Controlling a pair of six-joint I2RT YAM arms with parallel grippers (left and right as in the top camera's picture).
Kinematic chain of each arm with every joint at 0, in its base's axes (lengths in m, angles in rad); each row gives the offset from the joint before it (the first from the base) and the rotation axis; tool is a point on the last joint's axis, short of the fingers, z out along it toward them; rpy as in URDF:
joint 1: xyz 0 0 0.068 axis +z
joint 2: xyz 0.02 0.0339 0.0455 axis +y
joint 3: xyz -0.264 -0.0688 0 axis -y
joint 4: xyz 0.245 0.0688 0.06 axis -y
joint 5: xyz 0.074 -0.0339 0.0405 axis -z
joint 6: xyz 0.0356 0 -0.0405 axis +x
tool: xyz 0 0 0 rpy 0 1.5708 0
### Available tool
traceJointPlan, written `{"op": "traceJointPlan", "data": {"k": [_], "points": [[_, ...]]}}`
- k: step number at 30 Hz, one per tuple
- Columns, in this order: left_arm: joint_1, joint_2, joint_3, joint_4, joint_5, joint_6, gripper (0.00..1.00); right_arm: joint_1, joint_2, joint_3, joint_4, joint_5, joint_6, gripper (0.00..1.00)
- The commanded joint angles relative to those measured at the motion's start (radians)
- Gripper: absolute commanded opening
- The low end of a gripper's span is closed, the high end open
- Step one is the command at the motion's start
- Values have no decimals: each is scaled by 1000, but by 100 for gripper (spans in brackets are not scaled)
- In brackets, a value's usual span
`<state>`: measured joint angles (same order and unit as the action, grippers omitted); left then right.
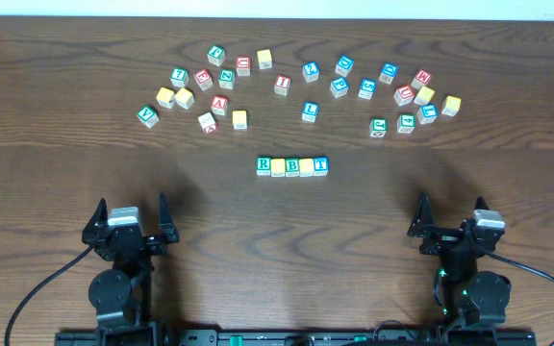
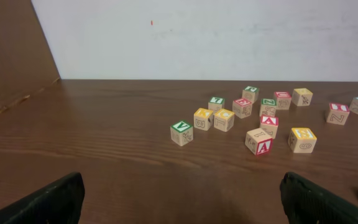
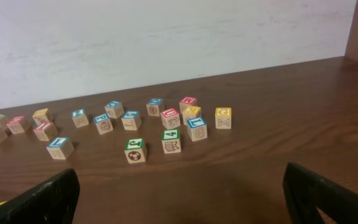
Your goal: Spell out ROBOT
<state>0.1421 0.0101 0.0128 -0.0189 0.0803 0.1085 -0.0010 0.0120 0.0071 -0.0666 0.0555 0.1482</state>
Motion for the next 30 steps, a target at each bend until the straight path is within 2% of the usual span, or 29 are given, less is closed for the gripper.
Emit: {"op": "traceJointPlan", "data": {"k": [1, 30], "points": [[2, -9, -9, -43, 43, 18, 99, -9, -5, -2, -4, -2, -8, 99], [-29, -8, -9, -43, 42, 18, 99, -9, -5, -2, -4, -2, -8, 99]]}}
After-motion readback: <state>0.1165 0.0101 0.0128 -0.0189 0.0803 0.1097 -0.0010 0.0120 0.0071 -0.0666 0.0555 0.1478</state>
